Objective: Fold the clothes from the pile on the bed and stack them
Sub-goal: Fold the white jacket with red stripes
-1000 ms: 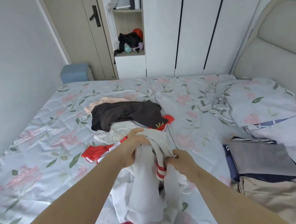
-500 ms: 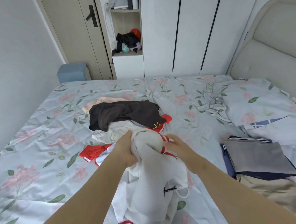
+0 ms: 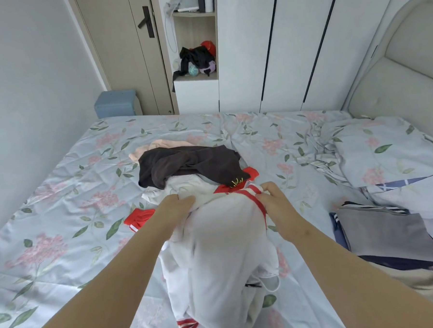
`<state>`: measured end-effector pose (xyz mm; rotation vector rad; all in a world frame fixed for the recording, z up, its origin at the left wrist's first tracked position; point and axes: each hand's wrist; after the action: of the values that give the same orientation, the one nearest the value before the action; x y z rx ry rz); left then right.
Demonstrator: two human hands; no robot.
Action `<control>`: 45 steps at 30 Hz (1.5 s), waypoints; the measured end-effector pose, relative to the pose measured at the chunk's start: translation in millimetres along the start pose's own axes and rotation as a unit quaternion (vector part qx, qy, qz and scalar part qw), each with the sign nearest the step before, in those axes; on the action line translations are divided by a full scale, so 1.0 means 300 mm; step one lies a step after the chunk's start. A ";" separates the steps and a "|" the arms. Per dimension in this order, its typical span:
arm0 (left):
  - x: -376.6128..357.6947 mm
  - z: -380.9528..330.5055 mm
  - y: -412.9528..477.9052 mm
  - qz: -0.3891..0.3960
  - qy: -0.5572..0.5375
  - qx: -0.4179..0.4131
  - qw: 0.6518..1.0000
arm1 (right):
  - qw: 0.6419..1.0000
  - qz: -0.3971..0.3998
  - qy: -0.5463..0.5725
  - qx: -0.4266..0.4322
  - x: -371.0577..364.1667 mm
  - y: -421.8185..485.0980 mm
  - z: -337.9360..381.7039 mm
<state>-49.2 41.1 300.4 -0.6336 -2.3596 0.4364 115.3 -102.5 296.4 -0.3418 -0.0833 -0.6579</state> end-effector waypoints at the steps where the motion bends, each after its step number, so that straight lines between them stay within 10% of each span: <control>1: 0.000 -0.002 -0.007 -0.048 0.089 -0.072 0.992 | 0.999 0.007 -0.021 0.028 -0.006 0.000 0.009; 6: -0.063 -0.075 -0.060 0.090 0.219 -0.422 0.875 | 0.979 0.115 -0.106 0.132 -0.073 -0.016 0.044; 11: -0.057 -0.119 -0.052 0.086 0.337 -0.390 0.853 | 0.981 0.115 -0.086 0.127 -0.054 -0.033 0.024; 22: 0.092 -0.158 -0.053 -0.050 0.163 -0.349 0.922 | 0.892 0.097 -0.440 0.034 0.054 -0.034 -0.116; 29: 0.054 -0.069 -0.063 0.079 0.388 -0.381 0.836 | 0.929 0.098 -0.293 0.203 -0.068 -0.061 0.048; 33: 0.070 -0.052 -0.089 0.093 0.279 -0.384 0.875 | 0.936 0.089 -0.221 0.260 -0.136 -0.098 0.130; 45: 0.265 -0.023 -0.181 0.104 -0.048 -0.292 0.950 | 0.943 0.023 -0.326 0.069 -0.121 -0.248 -0.002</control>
<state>-116.1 40.3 370.2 -1.1589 -2.5285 -0.1672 41.2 -136.4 310.4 -0.4141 -0.7495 -0.4666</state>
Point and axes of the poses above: each hand's wrist, its own y-axis towards the middle knuckle, its own x-axis out of the back of the hand, z = x × y
